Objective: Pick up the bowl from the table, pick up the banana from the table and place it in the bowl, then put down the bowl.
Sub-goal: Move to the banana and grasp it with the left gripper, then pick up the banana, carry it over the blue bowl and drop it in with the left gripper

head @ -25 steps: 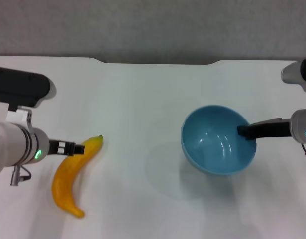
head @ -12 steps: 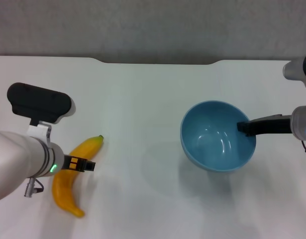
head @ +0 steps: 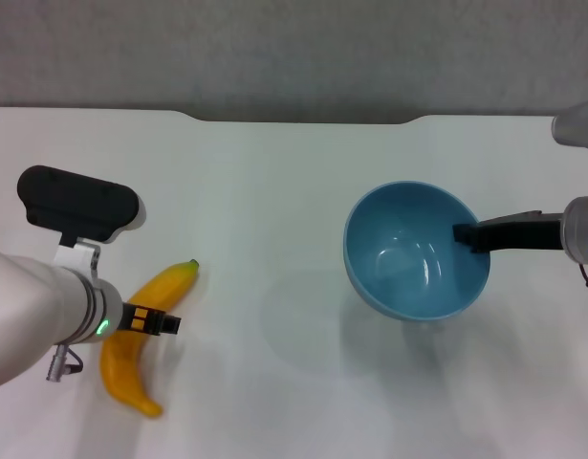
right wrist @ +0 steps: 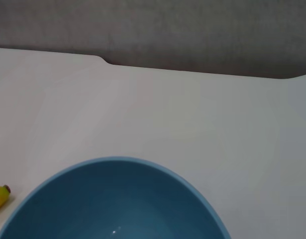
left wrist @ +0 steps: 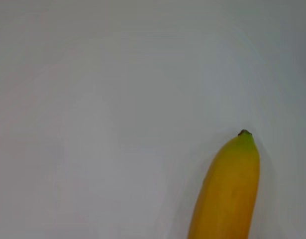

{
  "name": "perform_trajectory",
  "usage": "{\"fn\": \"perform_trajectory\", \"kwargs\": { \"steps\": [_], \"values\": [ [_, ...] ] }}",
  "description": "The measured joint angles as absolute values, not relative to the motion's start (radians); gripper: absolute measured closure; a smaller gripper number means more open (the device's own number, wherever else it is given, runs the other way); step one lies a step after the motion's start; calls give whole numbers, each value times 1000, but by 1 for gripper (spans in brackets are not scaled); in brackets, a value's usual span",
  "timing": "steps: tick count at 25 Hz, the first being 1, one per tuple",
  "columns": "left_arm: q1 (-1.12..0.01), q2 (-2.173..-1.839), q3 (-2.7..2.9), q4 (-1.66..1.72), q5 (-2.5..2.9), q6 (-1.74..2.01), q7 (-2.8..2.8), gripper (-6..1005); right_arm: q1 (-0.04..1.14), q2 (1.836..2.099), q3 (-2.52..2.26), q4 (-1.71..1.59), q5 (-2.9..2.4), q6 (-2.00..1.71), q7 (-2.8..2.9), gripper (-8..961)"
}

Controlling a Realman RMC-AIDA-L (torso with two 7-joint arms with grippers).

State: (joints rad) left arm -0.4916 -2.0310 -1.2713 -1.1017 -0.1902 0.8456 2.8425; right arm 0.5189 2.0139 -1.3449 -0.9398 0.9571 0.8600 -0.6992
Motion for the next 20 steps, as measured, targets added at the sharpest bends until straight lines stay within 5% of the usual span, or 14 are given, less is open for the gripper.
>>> {"fn": "perform_trajectory", "kwargs": {
  "steps": [13,18,20],
  "values": [
    [-517,-2030,-1312,-1041,-209,847,2841,242,504,2016,-1347,-949,957,851,-703,921],
    [-521,-2028,-1321,-1022,-216,839,2840,476,498,2017,-1347,-951,957,848,-703,922],
    [-520,-2028,-1332,-1022,-216,839,2840,490,496,2017,-1347,-951,958,847,-703,922]
  ]
}}
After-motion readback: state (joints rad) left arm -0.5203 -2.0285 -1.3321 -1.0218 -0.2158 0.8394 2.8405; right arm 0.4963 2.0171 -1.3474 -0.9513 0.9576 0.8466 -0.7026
